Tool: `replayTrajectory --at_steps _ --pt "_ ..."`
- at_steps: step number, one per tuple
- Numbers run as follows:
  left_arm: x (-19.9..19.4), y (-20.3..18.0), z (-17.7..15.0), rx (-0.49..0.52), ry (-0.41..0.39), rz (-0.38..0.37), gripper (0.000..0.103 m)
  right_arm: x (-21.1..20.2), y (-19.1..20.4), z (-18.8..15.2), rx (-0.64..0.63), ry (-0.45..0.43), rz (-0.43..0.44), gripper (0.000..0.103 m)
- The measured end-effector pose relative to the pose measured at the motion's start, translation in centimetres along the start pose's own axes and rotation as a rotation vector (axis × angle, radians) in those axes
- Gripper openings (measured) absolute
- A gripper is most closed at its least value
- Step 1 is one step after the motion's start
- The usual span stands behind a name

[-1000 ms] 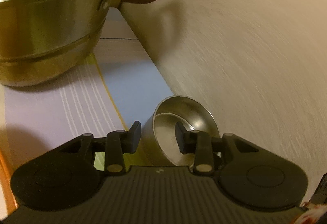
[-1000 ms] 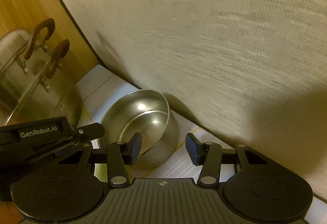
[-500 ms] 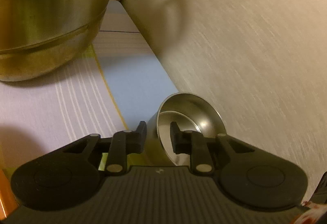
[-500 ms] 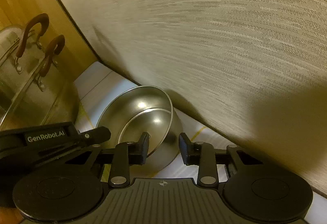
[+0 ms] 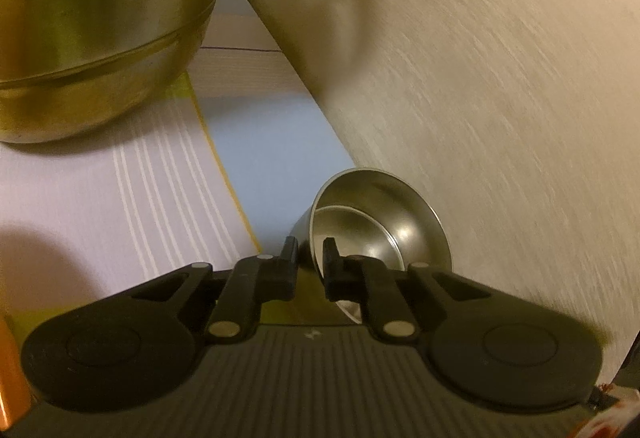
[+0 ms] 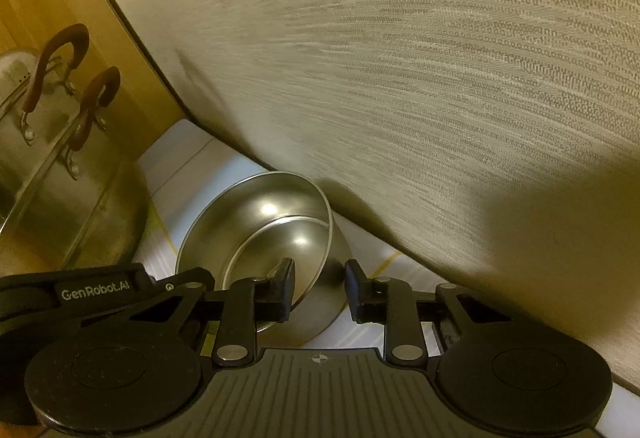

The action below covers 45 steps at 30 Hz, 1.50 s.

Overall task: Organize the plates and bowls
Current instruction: 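Lift the steel bowl with both grippers and carry it toward the orange bowl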

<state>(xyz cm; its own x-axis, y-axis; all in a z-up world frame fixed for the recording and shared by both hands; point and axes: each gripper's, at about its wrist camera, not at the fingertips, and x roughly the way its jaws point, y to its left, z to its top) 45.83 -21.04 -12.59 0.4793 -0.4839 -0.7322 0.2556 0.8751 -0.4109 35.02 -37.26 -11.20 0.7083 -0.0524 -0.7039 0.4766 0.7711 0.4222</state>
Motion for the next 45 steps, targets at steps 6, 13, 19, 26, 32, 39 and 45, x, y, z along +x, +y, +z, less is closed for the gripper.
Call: replayTrajectory --at_steps 6,13,19,26,32,39,45 --pt "-1.3 0.1 -1.1 -0.02 0.018 0.028 0.011 -0.4 -0.3 0.0 0.006 0.022 0.01 0.019" --pt "-3.8 0.3 -3.3 -0.051 0.037 0.097 0.011 -1.6 0.1 -0.9 -0.038 0.104 0.028 0.015" --pt "-6.4 1.0 -5.3 -0.084 0.039 0.13 0.01 -2.7 0.6 -2.2 -0.095 0.181 0.055 0.014" --pt "-7.5 1.9 -6.3 -0.101 0.041 0.133 0.011 -2.6 0.9 -2.7 -0.127 0.205 0.103 0.016" --pt "-7.4 2.2 -6.4 -0.106 0.039 0.13 0.011 -0.8 1.4 -2.4 -0.154 0.231 0.112 0.017" --pt "-7.0 1.7 -6.5 -0.08 0.033 0.144 0.011 -0.2 1.6 -2.4 -0.197 0.233 0.105 0.017" --pt "-7.5 1.5 -6.7 -0.071 0.035 0.143 0.01 -1.1 1.8 -2.6 -0.221 0.234 0.083 0.015"
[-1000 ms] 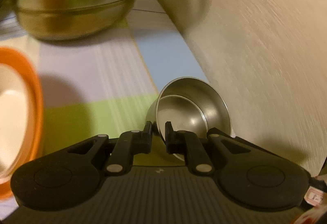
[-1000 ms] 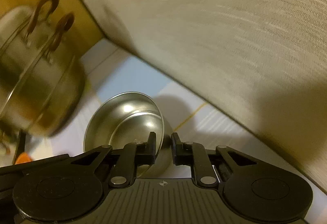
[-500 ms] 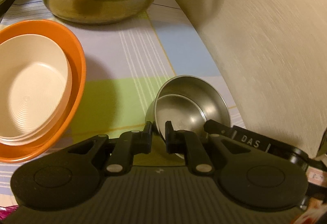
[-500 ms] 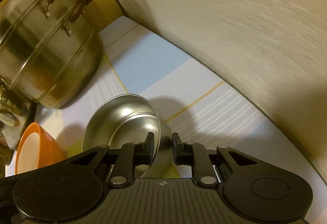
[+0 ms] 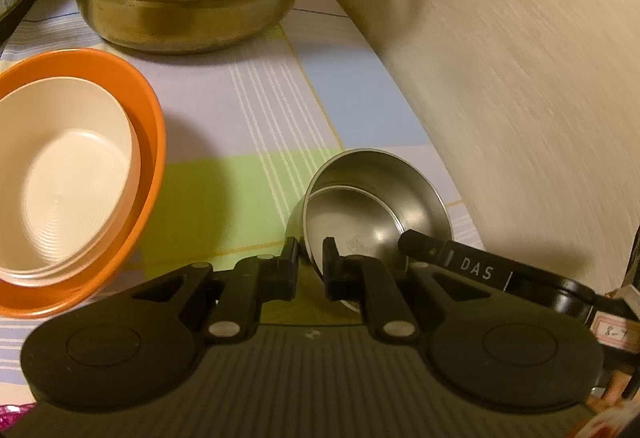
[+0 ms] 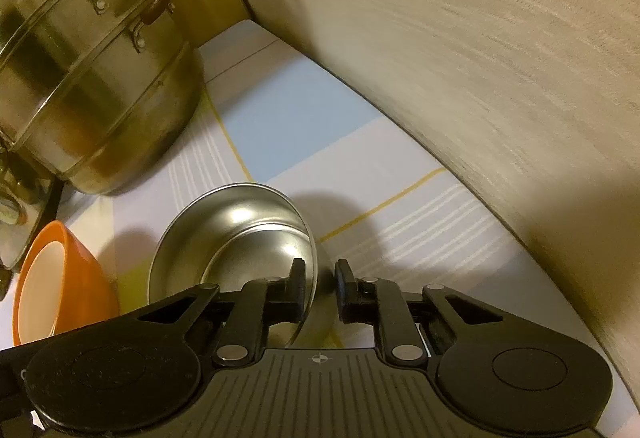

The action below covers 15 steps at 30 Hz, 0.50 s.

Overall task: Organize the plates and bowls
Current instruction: 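Lift the steel bowl with both grippers and carry it toward the orange bowl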

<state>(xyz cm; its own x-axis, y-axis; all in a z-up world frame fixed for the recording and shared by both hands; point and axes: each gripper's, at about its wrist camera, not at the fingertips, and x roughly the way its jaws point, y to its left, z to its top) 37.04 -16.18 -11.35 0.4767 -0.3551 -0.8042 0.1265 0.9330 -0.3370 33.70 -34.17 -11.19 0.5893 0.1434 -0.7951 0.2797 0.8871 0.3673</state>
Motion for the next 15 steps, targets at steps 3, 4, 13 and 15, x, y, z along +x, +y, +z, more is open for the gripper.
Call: replayTrajectory --at_steps 3,4,13,15 --pt "-0.6 -0.1 -0.1 0.003 -0.001 -0.005 0.01 -0.9 0.3 -0.1 -0.015 -0.014 -0.007 0.014" --pt "-0.8 -0.1 -0.1 0.004 -0.002 -0.006 0.01 -1.2 0.4 -0.2 -0.023 -0.019 -0.01 0.014" --pt "-4.3 -0.5 -0.4 0.024 -0.024 -0.012 0.009 -5.0 1.3 -1.7 -0.047 -0.039 -0.006 0.012" --pt "-5.4 -0.6 -0.6 0.026 -0.032 -0.015 0.009 -6.2 1.6 -2.1 -0.045 -0.046 -0.001 0.012"
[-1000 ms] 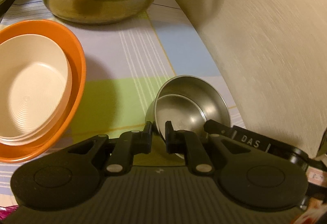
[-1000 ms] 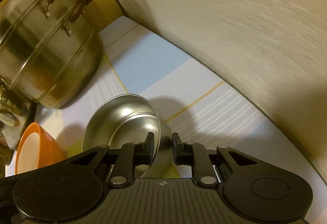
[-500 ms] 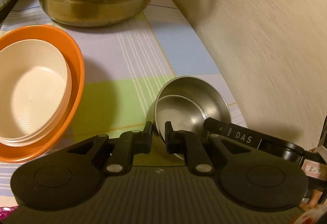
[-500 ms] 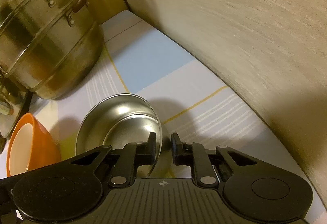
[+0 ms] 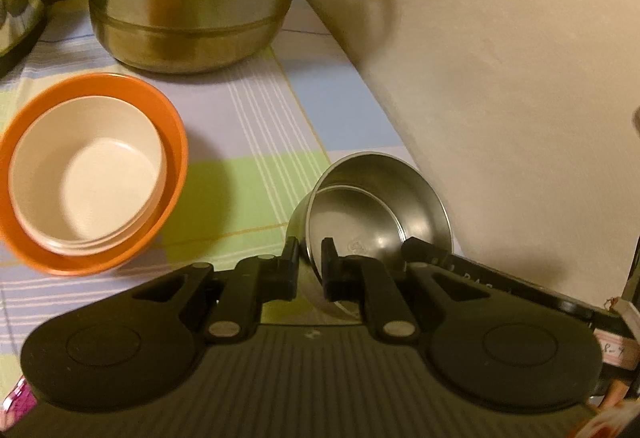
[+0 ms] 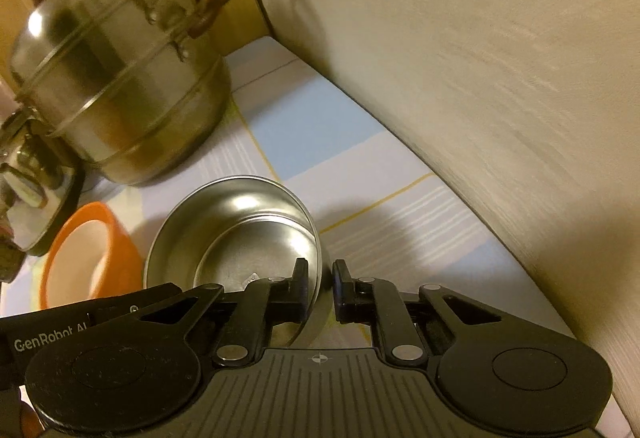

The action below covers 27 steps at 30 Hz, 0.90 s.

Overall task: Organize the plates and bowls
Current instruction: 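Lift the steel bowl with both grippers and carry it toward the orange bowl, then lower the steel bowl into the orange bowl with both grippers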

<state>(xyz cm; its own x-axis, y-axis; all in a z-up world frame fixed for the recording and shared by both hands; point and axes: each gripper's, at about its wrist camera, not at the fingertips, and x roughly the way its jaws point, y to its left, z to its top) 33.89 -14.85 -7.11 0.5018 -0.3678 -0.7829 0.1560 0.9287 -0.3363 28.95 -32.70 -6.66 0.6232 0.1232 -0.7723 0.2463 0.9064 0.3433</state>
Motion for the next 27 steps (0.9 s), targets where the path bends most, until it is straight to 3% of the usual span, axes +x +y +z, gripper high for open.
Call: replayTrajectory --at_steps 15,27 --pt "-7.8 0.5 -2.1 -0.056 -0.064 -0.012 0.009 -7.3 3.6 -1.2 -0.061 -0.039 0.034 0.011" --pt "-13.9 3.9 -1.4 -0.112 -0.134 0.031 0.009 -8.8 8.9 -0.8 -0.122 -0.024 0.127 0.01"
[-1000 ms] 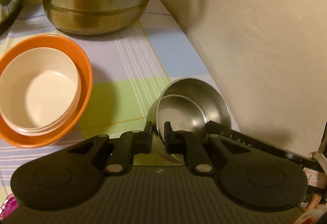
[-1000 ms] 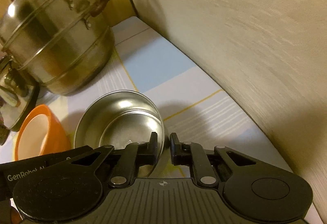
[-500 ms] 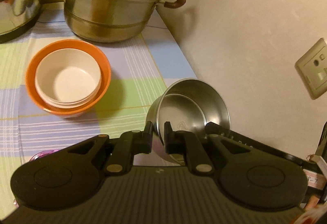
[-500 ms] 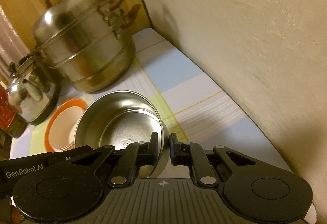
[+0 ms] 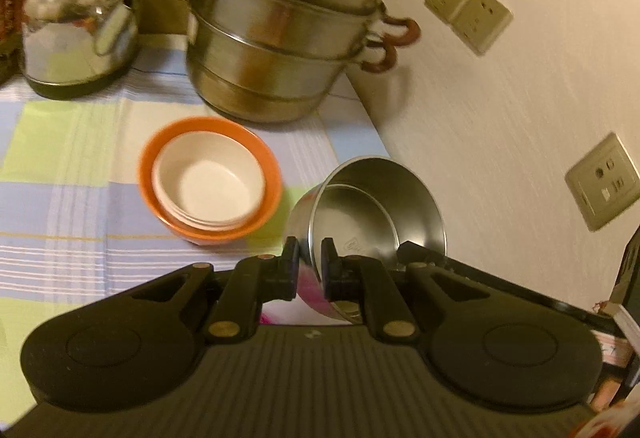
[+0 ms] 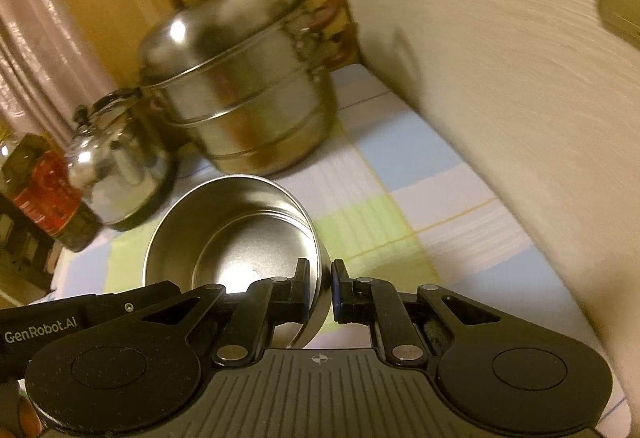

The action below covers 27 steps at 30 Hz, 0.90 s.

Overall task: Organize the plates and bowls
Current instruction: 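Lower the steel bowl into the orange bowl with both grippers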

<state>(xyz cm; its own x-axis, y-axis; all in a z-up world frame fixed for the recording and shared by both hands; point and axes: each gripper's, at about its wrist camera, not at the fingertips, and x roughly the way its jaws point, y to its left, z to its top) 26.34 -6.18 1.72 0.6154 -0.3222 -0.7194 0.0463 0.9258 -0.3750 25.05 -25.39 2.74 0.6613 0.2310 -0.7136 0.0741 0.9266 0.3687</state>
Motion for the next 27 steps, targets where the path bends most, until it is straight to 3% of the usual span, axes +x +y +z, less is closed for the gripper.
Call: replayTrajectory --at_steps 12,27 --pt "-0.4 4.4 3.1 -0.065 -0.025 0.061 0.009 3.9 5.5 1.9 -0.106 0.042 0.053 0.01" --pt "3.4 7.5 6.0 -0.089 -0.008 0.104 0.009 9.3 7.0 4.1 -0.135 0.087 0.071 0.01"
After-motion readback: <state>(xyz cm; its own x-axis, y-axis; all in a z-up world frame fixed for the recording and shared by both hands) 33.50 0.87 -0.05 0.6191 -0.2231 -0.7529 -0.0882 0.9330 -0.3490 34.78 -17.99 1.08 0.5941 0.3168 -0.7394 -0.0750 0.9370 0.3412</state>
